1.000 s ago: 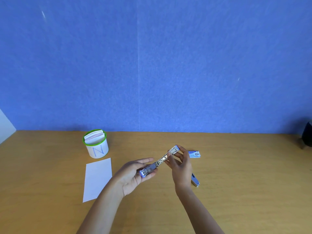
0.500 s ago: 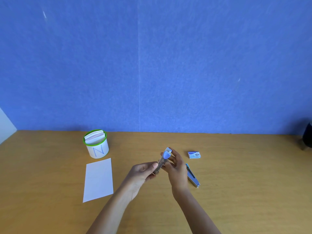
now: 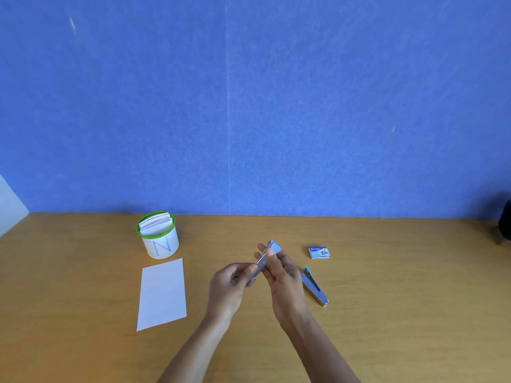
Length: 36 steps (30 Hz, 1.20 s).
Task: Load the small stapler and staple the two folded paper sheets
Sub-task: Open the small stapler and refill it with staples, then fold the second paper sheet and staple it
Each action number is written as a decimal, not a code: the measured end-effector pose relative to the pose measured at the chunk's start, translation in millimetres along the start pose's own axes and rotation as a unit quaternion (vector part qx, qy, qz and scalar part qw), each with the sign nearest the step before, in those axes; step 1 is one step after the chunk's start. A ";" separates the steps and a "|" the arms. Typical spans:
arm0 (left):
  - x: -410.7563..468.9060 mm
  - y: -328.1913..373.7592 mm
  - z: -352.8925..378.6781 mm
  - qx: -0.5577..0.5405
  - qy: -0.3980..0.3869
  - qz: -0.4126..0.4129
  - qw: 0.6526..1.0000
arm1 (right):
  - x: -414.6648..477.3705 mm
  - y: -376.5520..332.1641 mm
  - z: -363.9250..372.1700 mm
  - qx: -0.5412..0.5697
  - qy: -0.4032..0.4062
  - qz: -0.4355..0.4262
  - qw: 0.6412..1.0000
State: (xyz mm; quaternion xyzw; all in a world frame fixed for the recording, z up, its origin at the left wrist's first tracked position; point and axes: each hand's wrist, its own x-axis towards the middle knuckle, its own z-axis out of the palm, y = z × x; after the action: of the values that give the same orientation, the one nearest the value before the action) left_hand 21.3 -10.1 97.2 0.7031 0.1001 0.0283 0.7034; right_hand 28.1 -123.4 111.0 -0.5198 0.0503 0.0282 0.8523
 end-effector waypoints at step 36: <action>36.0 -36.7 -76.0 0.279 0.197 0.028 0.939 | 52.2 -9.6 -111.9 -0.494 0.240 -0.036 0.835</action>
State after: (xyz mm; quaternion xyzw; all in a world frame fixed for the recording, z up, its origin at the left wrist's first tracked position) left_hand 39.1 70.8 57.7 0.8543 0.2208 0.1570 0.4436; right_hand 74.5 -227.5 62.5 -0.8635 0.2136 -0.1073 0.4441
